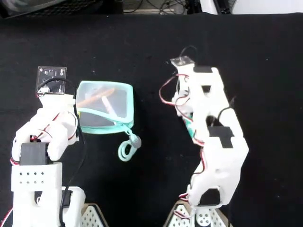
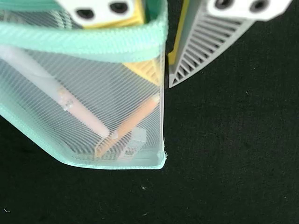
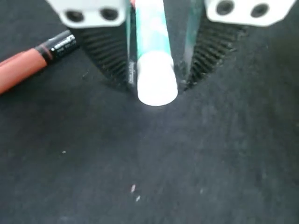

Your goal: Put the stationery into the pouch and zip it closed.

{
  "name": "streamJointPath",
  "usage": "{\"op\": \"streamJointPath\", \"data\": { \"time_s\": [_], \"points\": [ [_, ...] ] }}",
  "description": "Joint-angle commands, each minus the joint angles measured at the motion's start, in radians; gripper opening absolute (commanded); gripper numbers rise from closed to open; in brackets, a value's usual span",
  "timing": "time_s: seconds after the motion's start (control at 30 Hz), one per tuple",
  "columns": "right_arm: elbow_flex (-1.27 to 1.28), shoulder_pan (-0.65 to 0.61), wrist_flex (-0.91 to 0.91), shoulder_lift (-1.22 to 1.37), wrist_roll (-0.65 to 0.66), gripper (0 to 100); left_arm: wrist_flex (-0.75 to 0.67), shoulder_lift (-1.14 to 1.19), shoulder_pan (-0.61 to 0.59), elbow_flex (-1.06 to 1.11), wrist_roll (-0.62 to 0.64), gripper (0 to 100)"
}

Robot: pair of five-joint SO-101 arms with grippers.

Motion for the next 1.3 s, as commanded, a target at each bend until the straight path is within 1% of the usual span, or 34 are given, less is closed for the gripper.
{"op": "streamJointPath", "data": {
  "time_s": [0.0,0.13,0.23,0.3,0.43,0.53,0.77,0.87,0.9,1.0,1.07,1.17,1.27],
  "points": [
    [0.137,-0.026,-0.012,-0.104,0.048,5.7,-0.023,-0.002,-0.008,-0.005,0.006,3],
    [0.314,-0.026,-0.044,-0.243,0.091,6.0,-0.025,-0.002,-0.008,-0.005,0.006,3],
    [0.366,-0.038,-0.038,-0.317,0.140,6.2,-0.025,-0.002,-0.005,-0.005,0.006,3],
    [0.366,-0.046,-0.018,-0.326,0.160,8.8,-0.025,-0.002,-0.005,-0.005,0.006,3],
    [0.352,-0.100,-0.008,-0.300,0.218,17.6,-0.023,-0.002,-0.005,-0.005,0.006,3],
    [0.338,-0.127,-0.012,-0.251,0.232,18.2,-0.021,-0.002,-0.007,-0.005,0.006,3],
    [0.249,-0.127,-0.008,-0.091,0.232,8.3,-0.020,-0.002,-0.008,-0.005,0.006,3],
    [0.239,-0.127,-0.009,-0.081,0.226,0.7,-0.020,-0.002,-0.008,-0.005,0.006,3],
    [0.239,-0.127,-0.008,-0.091,0.226,1.7,-0.020,-0.002,-0.008,-0.005,0.006,3],
    [0.265,-0.127,-0.005,-0.173,0.226,1.2,-0.021,-0.002,-0.008,-0.005,0.006,3],
    [0.297,-0.129,0.034,-0.277,0.226,1.2,-0.021,-0.002,-0.008,-0.005,0.006,3],
    [0.354,-0.135,0.092,-0.507,0.227,1.2,-0.021,-0.002,-0.005,-0.005,0.006,3],
    [0.443,-0.181,0.084,-0.792,0.227,1.2,-0.021,-0.002,-0.004,-0.005,0.006,3]
  ]
}}
